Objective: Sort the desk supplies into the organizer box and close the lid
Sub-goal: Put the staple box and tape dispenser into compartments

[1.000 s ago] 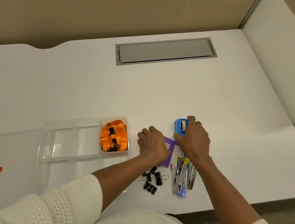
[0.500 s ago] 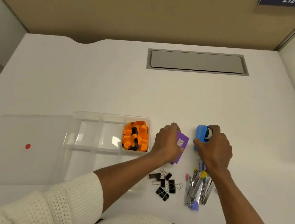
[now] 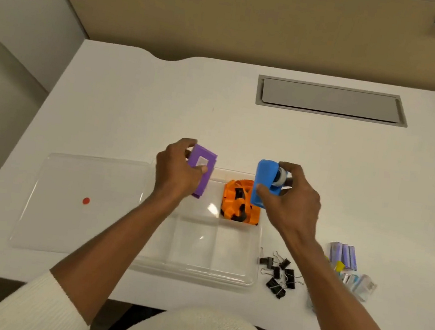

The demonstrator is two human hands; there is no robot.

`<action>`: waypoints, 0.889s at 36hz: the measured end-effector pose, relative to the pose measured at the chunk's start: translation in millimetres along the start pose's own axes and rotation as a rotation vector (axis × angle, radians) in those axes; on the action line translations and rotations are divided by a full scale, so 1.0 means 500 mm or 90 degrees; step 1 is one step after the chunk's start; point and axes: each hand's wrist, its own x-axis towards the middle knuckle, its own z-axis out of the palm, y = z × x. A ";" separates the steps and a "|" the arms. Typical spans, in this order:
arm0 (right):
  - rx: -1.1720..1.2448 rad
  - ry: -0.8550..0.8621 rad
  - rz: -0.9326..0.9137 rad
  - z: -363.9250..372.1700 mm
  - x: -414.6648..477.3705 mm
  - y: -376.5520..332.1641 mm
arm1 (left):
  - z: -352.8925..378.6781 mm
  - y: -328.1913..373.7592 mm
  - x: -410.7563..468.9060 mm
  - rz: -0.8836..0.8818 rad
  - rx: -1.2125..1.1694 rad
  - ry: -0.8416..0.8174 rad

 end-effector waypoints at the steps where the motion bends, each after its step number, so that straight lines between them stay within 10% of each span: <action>1: 0.001 -0.015 -0.005 0.020 -0.006 -0.016 | -0.014 -0.019 0.009 -0.019 0.003 0.018; 32: -0.332 -0.156 -0.146 0.285 -0.096 -0.107 | -0.012 -0.129 0.015 0.077 0.452 -0.005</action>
